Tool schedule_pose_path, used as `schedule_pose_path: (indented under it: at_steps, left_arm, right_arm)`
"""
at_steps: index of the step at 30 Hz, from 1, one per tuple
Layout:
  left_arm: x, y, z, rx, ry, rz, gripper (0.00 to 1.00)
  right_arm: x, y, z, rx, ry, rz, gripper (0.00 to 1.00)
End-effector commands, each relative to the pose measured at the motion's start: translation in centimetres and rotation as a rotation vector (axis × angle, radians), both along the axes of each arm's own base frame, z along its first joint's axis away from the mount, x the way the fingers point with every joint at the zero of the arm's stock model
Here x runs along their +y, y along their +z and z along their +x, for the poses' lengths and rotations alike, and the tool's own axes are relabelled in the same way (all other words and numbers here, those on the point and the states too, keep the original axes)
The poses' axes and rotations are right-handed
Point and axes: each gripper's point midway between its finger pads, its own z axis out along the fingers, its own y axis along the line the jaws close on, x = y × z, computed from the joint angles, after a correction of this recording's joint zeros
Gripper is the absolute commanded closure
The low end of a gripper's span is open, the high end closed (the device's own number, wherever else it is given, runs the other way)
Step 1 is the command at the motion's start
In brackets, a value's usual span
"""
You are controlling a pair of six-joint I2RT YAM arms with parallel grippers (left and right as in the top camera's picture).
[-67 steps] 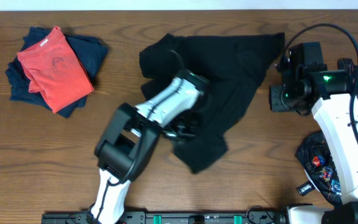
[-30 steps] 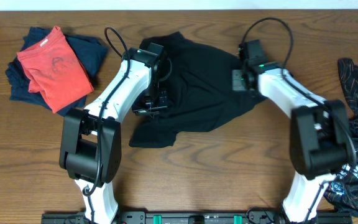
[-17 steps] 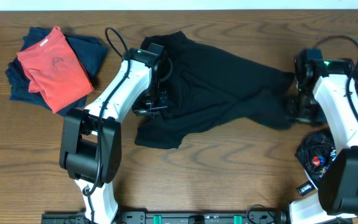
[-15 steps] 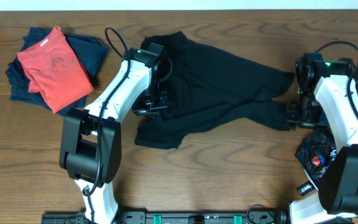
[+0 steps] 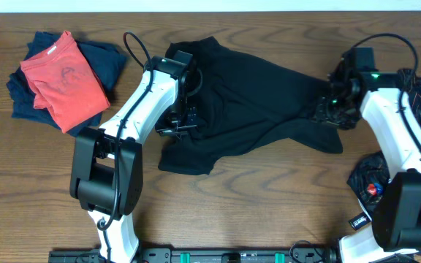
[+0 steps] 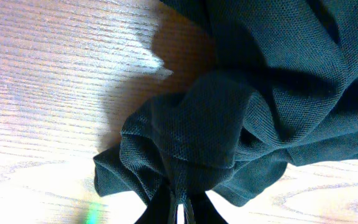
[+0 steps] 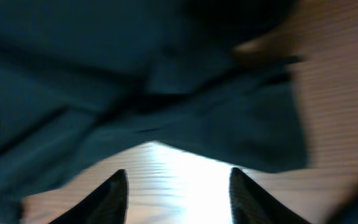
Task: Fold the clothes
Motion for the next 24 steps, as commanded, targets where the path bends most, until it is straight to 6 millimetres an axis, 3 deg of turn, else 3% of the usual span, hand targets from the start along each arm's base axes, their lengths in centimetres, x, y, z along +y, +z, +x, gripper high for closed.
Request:
schedule_pose_path:
  at_steps: [1, 9, 16, 24]
  left_arm:
    - [0.2, 0.3, -0.1, -0.004, -0.011, 0.001, 0.94]
    - [0.2, 0.3, 0.0, -0.008, -0.015, -0.001, 0.94]
    - [0.2, 0.2, 0.1, -0.012, -0.015, -0.002, 0.94]
    - [0.2, 0.2, 0.2, -0.015, -0.015, -0.003, 0.94]
  right_arm:
    - [2.1, -1.8, -0.8, 0.087, -0.065, 0.049, 0.45]
    - [1.1, -5.0, -1.1, 0.185, -0.3, 0.0, 0.39]
    - [0.7, -5.1, 1.3, 0.104, -0.388, 0.014, 0.41]
    - [0.1, -6.0, 0.9, 0.108, -0.438, -0.012, 0.45]
